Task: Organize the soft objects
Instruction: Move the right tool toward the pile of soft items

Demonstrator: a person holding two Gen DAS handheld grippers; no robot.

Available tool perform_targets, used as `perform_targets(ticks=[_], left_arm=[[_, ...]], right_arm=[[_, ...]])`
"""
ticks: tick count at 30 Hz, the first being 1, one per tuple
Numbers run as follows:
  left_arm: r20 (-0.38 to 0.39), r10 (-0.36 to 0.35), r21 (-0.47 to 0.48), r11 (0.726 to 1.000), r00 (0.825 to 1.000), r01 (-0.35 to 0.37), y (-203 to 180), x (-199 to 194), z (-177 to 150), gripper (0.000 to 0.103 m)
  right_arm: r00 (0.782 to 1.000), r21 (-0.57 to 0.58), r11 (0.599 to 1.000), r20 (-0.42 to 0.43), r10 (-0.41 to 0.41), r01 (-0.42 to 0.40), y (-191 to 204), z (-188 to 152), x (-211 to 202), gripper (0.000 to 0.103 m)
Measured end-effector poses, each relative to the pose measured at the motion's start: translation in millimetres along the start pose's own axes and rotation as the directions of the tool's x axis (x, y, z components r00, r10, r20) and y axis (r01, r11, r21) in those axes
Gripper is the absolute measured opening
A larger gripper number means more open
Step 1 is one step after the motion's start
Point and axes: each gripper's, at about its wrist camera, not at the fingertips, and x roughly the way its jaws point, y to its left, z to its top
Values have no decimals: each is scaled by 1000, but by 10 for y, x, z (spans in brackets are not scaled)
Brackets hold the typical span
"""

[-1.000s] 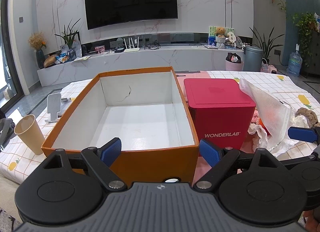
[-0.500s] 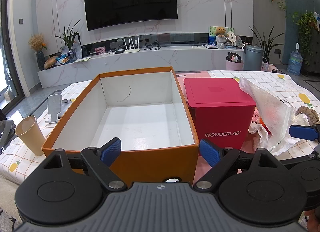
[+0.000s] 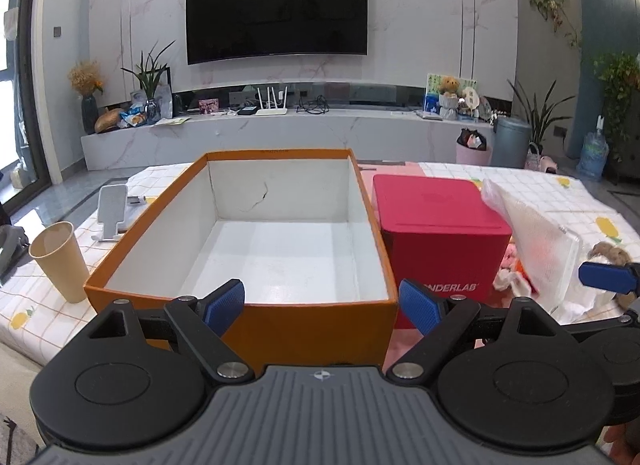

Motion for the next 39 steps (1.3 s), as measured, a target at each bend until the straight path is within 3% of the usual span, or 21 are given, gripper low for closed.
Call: perform_targets(ticks=[8, 12, 14, 18, 20, 24, 28, 32, 35, 39], left_arm=[[34, -10, -9, 1000, 999, 11, -60, -83, 171, 101], [51, -35, -1, 999, 998, 35, -195, -119, 279, 101], [58, -52, 6, 999, 997, 51, -276, -126, 313, 101], [71, -141, 98, 986, 987, 133, -527, -126, 273, 101], [65, -177, 131, 977, 982, 167, -666, -93, 227, 101], [23, -248, 119, 963, 968, 244, -945, 28, 145, 101], [7, -305, 104, 948, 952, 302, -1161, 175, 49, 101], [1, -308, 82, 948, 951, 307, -1334, 316, -45, 94], [-2, -345, 41, 938, 938, 345, -1380, 423, -93, 94], [-17, -347, 9, 938, 938, 347, -1429, 563, -134, 94]], right_arm=[[1000, 98, 995, 12, 2, -4, -218, 97, -78, 100], [999, 143, 989, 10, -40, 38, -419, 160, -122, 100], [995, 176, 980, -8, -96, 96, -568, 185, -146, 100], [975, 230, 948, -43, -217, 221, -873, 192, -198, 100], [954, 242, 923, -74, -290, 300, -997, 195, -203, 100], [917, 242, 884, -94, -389, 400, -1149, 168, -235, 100], [909, 205, 886, -106, -403, 416, -1205, 122, -200, 100], [904, 196, 883, -137, -405, 426, -1276, 81, -111, 100], [906, 248, 872, -156, -394, 422, -1406, 52, -142, 100], [912, 351, 842, -148, -382, 410, -1590, 20, -234, 100]])
